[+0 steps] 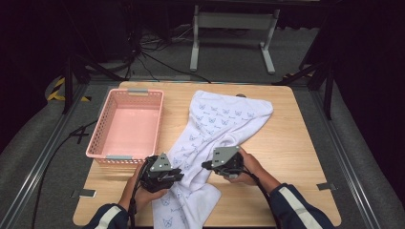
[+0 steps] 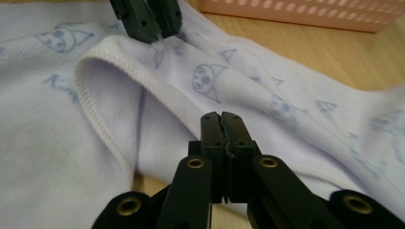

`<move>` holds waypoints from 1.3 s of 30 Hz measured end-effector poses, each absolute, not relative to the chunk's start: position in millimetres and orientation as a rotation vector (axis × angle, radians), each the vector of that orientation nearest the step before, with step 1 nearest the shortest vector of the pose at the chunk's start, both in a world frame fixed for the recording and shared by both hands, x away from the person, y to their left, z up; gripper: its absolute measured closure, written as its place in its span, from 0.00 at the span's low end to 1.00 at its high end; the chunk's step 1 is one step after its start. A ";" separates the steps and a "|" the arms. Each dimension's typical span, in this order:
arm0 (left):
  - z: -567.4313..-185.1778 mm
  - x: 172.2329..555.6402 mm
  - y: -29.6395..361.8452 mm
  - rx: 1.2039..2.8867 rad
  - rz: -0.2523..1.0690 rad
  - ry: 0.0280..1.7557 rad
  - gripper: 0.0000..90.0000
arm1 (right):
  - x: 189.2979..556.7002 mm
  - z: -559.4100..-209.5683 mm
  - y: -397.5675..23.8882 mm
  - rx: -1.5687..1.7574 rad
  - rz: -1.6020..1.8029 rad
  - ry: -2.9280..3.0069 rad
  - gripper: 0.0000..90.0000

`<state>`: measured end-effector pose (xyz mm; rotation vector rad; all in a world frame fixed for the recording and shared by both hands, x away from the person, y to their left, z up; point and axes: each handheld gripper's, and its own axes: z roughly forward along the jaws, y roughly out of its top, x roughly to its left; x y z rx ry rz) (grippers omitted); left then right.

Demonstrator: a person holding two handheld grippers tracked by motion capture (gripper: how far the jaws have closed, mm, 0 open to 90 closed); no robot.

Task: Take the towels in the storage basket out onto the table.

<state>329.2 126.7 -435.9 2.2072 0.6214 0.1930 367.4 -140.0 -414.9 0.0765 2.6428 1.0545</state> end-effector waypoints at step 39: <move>-438.0 335.0 134.4 2.204 0.207 0.667 0.60 | 353.0 -425.9 -129.9 0.068 0.979 2.618 0.99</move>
